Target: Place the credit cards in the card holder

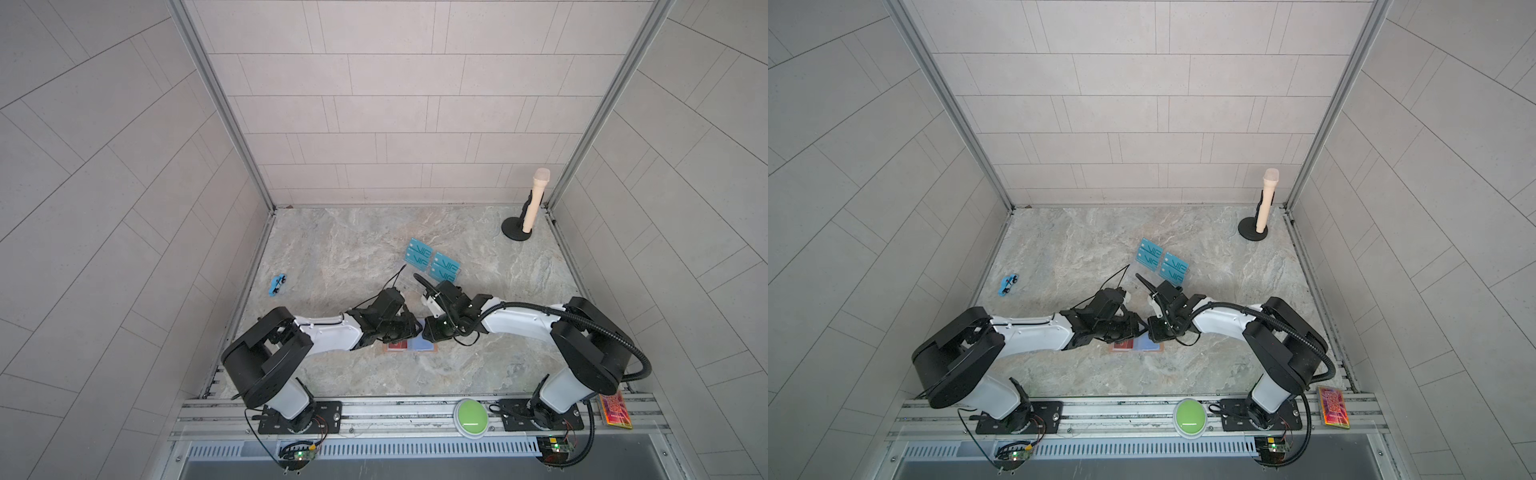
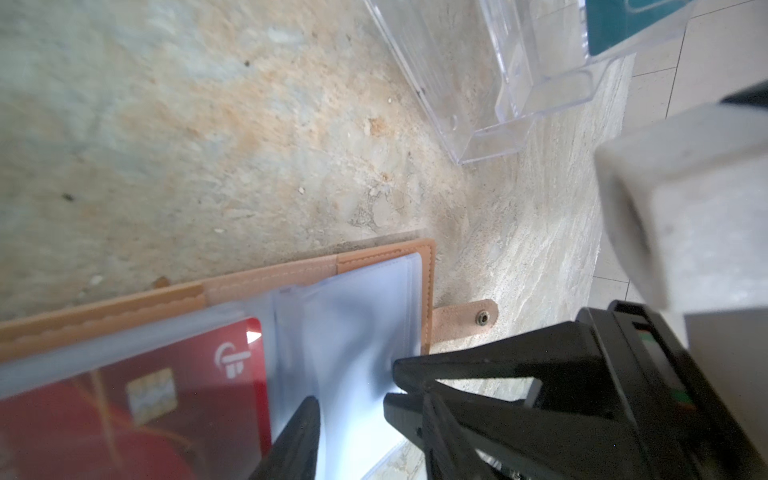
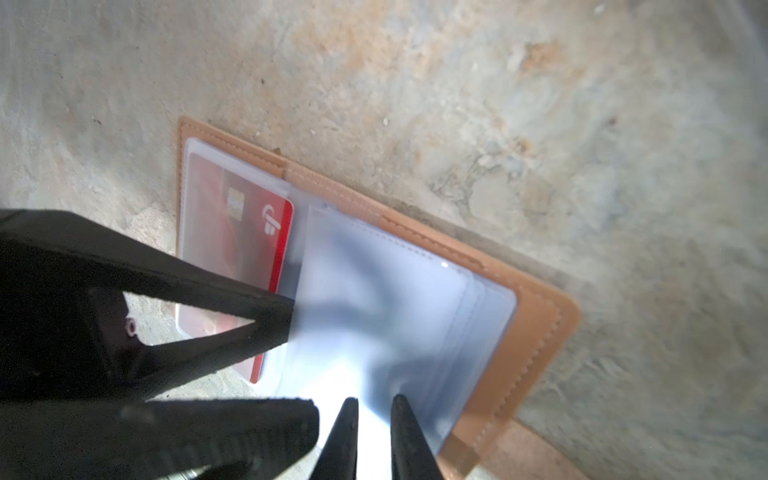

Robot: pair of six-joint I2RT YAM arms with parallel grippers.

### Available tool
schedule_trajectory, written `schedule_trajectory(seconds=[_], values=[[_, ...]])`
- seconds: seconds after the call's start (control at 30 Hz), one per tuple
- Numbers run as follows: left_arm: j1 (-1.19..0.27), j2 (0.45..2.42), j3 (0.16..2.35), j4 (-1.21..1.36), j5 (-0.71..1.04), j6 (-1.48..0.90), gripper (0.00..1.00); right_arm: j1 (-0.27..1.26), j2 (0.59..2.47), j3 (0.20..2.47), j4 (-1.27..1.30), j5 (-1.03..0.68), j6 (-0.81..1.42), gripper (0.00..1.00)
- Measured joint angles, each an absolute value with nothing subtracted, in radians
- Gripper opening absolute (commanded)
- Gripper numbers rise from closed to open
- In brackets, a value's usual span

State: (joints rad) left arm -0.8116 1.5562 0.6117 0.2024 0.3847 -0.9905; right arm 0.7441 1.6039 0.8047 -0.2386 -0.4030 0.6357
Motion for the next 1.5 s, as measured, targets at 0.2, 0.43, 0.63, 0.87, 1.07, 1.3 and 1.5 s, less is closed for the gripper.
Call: schedule_trajectory(seconds=[0.2, 0.43, 0.63, 0.87, 1.07, 1.3, 1.5], values=[[-0.812, 1.562, 0.612, 0.221, 0.408, -0.991, 0.45, 0.744, 1.601, 0.805, -0.246, -0.395, 0.636, 0.19], [-0.810, 1.588, 0.612, 0.249, 0.433, -0.992, 0.45, 0.740, 1.597, 0.805, -0.258, -0.382, 0.636, 0.19], [-0.798, 1.604, 0.590, 0.323, 0.461, -1.012, 0.45, 0.739, 1.591, 0.805, -0.270, -0.372, 0.631, 0.19], [-0.779, 1.611, 0.561, 0.421, 0.501, -1.047, 0.45, 0.739, 1.588, 0.805, -0.275, -0.364, 0.629, 0.19], [-0.777, 1.611, 0.561, 0.440, 0.509, -1.051, 0.46, 0.739, 1.586, 0.805, -0.284, -0.359, 0.629, 0.19], [-0.777, 1.633, 0.561, 0.459, 0.516, -1.057, 0.46, 0.739, 1.582, 0.805, -0.293, -0.357, 0.628, 0.19], [-0.777, 1.684, 0.555, 0.526, 0.539, -1.077, 0.45, 0.739, 1.562, 0.800, -0.316, -0.338, 0.628, 0.19]])
